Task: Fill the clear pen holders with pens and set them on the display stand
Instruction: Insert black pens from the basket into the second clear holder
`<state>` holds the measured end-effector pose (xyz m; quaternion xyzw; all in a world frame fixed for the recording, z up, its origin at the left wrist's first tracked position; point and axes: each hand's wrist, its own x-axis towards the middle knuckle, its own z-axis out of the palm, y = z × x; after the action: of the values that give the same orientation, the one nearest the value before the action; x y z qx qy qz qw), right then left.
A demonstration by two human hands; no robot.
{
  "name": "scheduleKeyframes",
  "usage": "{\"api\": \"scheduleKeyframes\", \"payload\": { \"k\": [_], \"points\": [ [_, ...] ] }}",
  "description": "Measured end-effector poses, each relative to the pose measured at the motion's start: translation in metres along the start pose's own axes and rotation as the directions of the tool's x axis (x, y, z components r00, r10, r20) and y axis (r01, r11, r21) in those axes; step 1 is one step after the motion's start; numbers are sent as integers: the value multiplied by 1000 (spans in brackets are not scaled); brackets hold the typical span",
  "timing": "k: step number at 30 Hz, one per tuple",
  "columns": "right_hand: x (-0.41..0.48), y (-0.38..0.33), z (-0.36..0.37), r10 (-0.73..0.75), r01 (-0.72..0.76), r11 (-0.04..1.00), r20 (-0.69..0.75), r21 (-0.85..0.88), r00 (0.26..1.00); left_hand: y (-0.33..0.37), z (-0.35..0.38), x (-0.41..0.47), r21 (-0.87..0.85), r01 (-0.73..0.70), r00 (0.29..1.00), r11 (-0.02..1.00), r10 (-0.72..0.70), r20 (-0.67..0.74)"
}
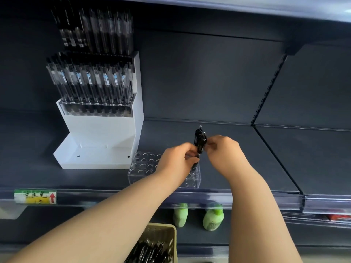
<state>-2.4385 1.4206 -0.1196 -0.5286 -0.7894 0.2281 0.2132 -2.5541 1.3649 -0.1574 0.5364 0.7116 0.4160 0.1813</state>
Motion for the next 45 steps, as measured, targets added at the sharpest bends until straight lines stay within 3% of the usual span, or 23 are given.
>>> {"api": "scheduleKeyframes", "payload": {
  "k": [8, 20, 26, 30, 32, 35, 38, 40, 45],
  "points": [
    [0, 1, 1, 11, -10, 999, 25, -36, 1000, -5, 1, -1, 67, 23, 1000, 997, -23, -4],
    [-22, -15, -16, 84, -64, 985, 120, -160, 989, -26, -55, -47, 64, -92, 987, 994, 100, -126],
    [-57, -39, 9, 7, 19, 996, 282, -89, 959, -47, -109, -91, 320, -89, 993, 943, 108, -43],
    [-75, -55, 33, -56, 116, 986, 419, -119, 906, -65, -141, -123, 565, -131, 991, 814, 89, 102],
    [-84, -65, 46, -89, 170, 978, 492, -122, 866, -77, -149, -138, 659, -156, 981, 736, 36, 192],
    [-100, -76, 70, -86, 220, 966, 640, -133, 764, -101, -148, -156, 705, -80, 943, 705, -175, 282],
    [-110, -80, 98, -48, 260, 950, 746, -171, 664, -120, -138, -161, 749, 36, 843, 662, -423, 333],
    [-115, -79, 118, -4, 295, 929, 789, -225, 615, -131, -126, -158, 802, 3, 767, 597, -516, 381],
    [-121, -61, 175, 146, 203, 925, 794, -321, 591, -152, -97, -154, 859, 87, 643, 504, -687, 339]
  ]
}}
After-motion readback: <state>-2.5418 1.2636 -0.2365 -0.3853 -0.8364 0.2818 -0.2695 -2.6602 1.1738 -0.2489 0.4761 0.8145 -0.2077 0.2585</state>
